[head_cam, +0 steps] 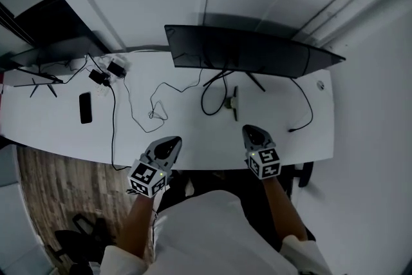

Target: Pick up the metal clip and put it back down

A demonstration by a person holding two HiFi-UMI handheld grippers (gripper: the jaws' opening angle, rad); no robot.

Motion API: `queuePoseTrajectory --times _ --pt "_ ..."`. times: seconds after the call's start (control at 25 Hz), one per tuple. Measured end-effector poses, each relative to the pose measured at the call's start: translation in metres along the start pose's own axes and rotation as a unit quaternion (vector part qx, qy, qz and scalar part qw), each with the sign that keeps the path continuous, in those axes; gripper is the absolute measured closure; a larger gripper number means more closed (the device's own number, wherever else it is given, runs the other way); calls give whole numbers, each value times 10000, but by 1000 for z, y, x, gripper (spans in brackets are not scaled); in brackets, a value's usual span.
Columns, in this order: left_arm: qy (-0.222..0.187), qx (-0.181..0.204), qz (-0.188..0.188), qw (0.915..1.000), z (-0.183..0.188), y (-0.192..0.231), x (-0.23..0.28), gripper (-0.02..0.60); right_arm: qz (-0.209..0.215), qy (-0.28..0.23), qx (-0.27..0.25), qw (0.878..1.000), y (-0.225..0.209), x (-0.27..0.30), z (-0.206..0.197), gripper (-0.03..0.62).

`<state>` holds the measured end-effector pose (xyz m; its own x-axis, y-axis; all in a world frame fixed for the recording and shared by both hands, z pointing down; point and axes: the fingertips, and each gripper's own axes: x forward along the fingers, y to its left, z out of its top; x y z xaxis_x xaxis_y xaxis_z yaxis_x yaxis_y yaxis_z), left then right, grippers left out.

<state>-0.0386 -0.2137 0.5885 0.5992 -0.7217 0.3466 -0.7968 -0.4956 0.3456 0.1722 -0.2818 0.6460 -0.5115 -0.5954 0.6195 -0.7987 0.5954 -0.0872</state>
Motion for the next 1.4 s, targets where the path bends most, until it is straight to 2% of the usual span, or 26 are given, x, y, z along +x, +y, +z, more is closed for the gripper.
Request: queuePoseTrajectory --times 0.6,0.64,0.72,0.76,1.0,1.4 --pt "278 -208 42 9994 -29 12 51 549 203 660 127 9975 -34 95 -39 556" --pt "297 -222 40 9993 -31 13 53 548 203 710 128 9972 -36 101 -43 546" --pt "340 -230 39 9991 -35 15 58 549 195 810 147 9964 -39 113 -49 473" --pt "350 -230 37 9991 -36 16 61 548 179 851 156 9961 -41 118 -52 467" --pt "382 -283 -23 9989 -47 15 75 549 -140 1004 200 9947 -56 148 -72 457" --pt "523 -447 44 9976 -67 23 81 549 -757 1302 143 9885 -75 190 -101 385"
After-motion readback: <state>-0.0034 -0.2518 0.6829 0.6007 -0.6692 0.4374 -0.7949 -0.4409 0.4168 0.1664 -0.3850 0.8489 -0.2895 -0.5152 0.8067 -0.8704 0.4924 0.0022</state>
